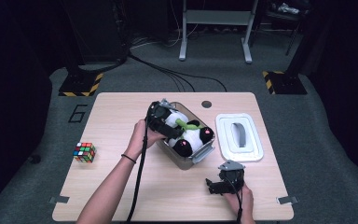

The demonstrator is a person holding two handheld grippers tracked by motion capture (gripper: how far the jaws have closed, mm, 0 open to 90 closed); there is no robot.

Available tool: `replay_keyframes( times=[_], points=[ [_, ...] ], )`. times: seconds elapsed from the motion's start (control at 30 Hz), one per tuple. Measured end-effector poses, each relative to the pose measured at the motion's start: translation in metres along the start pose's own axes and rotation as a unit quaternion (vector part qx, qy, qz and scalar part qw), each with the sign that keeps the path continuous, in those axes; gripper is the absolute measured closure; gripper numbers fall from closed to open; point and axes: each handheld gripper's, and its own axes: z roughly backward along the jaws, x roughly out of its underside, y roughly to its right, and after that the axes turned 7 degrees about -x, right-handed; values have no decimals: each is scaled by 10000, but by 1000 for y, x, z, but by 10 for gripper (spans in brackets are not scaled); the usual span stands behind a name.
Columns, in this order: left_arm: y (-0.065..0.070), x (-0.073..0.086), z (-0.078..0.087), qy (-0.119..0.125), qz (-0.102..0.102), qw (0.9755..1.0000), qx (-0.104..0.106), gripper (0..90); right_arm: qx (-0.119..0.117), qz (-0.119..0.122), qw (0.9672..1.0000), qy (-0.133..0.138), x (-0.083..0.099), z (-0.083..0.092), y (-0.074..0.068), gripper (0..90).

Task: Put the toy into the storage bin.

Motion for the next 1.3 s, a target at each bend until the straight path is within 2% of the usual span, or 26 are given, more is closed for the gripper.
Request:
replay_keyframes(
  times=[0.1, 0.27, 0.33, 0.47, 0.6, 0.7, 0.8, 0.87, 0.9, 1.0, 1.17, 1.3],
  points=[
    [1, 3, -9, -117, 5, 9999, -17, 24, 14, -23, 10000, 15, 0, 0, 0, 1],
    [2, 8, -24, -454, -99, 9989, -105, 23, 2, -8, 10000, 3, 0, 0, 0, 1],
    [2, 9, -26, -491, -91, 9987, -100, 23, 1, -2, 10000, 1, 0, 0, 0, 1],
    [-1, 9, -18, -386, -7, 9992, -110, 26, -10, 17, 10000, -9, 0, 0, 0, 1],
    [-2, 9, -2, -117, 125, 9999, 12, 24, -9, 24, 10000, -12, 0, 0, 0, 1],
    [1, 9, 10, 3, 106, 9997, 208, 29, -4, 12, 10000, -8, 0, 0, 0, 1],
    [9, 11, 13, -50, 32, 9995, 309, 31, -1, -3, 10000, 0, 0, 0, 0, 1],
    [14, 14, 10, -101, -14, 9996, 263, 33, 0, 2, 10000, -3, 0, 0, 0, 1],
    [14, 15, 8, -103, 34, 9995, 280, 34, 0, -1, 10000, -2, 0, 0, 0, 2],
    [17, 17, 5, -144, 14, 9998, 167, 31, 1, 1, 10000, 0, 0, 0, 0, 1],
    [27, 22, -8, -386, -170, 9991, -7, 31, 2, 4, 10000, -3, 0, 0, 0, 1],
    [29, 23, -13, -461, -202, 9987, -58, 30, 3, 3, 10000, -2, 0, 0, 0, 2]
  ],
)
